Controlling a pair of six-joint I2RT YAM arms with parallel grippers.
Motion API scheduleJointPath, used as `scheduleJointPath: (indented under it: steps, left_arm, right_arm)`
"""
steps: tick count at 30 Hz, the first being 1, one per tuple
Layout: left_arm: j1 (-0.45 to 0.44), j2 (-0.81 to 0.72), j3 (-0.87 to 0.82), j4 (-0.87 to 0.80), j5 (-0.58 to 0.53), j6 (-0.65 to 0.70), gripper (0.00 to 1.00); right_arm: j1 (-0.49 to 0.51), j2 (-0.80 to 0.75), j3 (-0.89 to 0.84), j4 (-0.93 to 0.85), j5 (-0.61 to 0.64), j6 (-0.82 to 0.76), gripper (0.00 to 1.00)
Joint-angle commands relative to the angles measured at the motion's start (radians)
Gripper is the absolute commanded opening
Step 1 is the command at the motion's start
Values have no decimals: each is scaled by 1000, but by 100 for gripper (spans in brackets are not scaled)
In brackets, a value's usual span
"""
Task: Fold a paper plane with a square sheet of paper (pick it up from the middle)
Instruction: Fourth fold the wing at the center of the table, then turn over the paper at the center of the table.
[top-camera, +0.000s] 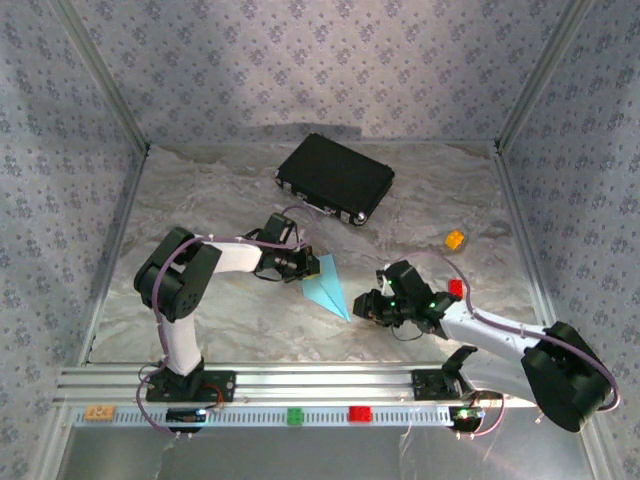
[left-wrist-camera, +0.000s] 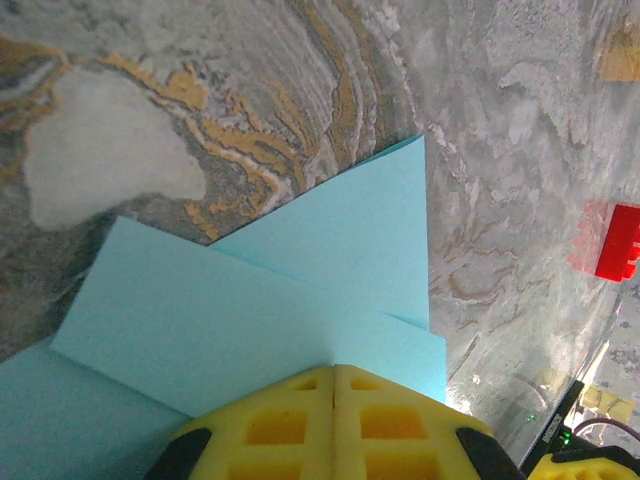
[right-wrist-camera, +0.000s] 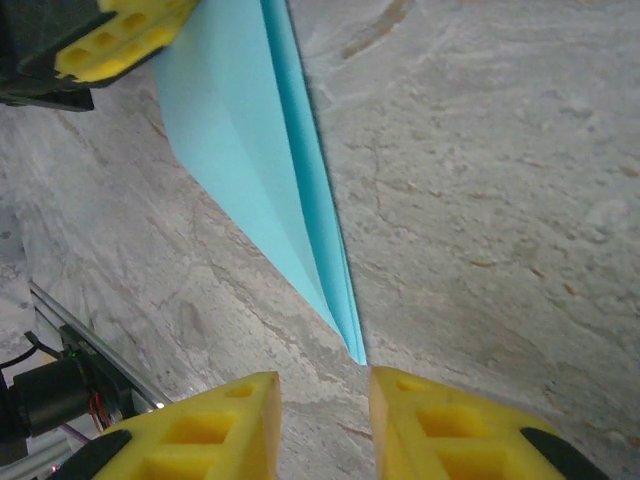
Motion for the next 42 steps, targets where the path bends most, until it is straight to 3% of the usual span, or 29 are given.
scheduleJointPath:
  steps: [1, 14, 29, 42]
  left_arm:
    - [9, 2, -31, -60, -63, -10, 2]
    - [10, -4, -32, -55, -55, -17, 2]
    - [10, -3, -28, -56, -52, -20, 2]
    - [10, -3, -24, -52, -50, -23, 2]
  right_arm:
    - [5, 14, -2, 13, -7, 68, 34]
    - [48, 135, 25, 109, -47, 97, 39]
    - [57, 243, 31, 226, -76, 120, 36]
    - [43, 252, 28, 331, -51, 80, 37]
